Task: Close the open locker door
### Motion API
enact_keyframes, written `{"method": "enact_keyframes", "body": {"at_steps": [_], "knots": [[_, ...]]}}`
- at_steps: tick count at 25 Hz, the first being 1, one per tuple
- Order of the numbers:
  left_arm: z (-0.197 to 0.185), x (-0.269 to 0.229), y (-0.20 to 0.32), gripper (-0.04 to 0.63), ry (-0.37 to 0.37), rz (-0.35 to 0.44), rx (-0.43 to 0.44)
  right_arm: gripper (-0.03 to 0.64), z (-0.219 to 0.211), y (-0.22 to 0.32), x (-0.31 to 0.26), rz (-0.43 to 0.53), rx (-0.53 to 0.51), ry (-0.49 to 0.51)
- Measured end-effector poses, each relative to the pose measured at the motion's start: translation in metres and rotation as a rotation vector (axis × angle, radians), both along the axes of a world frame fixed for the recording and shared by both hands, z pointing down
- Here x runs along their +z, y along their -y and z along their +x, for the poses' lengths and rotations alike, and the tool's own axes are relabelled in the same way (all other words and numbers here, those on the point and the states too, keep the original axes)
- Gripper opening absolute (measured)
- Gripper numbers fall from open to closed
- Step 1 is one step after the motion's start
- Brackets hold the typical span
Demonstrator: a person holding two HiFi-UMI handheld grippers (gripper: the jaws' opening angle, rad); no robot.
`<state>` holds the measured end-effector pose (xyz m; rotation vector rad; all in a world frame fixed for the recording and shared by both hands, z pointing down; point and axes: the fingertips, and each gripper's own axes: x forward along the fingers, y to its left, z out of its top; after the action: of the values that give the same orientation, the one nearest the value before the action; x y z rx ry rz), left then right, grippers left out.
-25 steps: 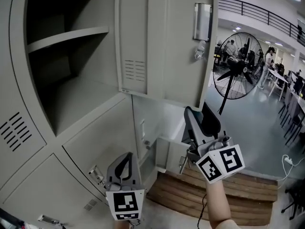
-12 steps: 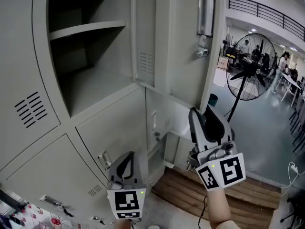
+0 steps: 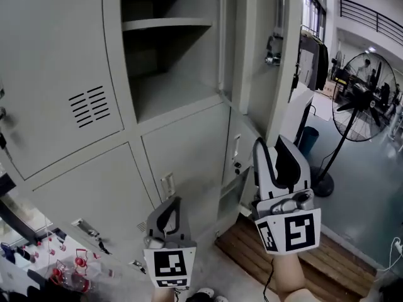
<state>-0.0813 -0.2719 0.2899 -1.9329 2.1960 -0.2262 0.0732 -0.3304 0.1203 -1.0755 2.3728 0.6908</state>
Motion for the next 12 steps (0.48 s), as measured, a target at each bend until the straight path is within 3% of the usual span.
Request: {"method": "enact_keyframes", "body": {"at_steps": [5,12], "knots": [[-0.015,0.007,-0.037,0.003,-0.033,-0.014,-0.109,0.120,-0.022,-0.018,0.000,0.039,-0.025,-0.029],[-0.039,0.012,-0.075,0.003,-0.015,-0.020,-0.213,0.120,-0.062,-0.035,0.001,0.050,-0.071,-0.046]]}}
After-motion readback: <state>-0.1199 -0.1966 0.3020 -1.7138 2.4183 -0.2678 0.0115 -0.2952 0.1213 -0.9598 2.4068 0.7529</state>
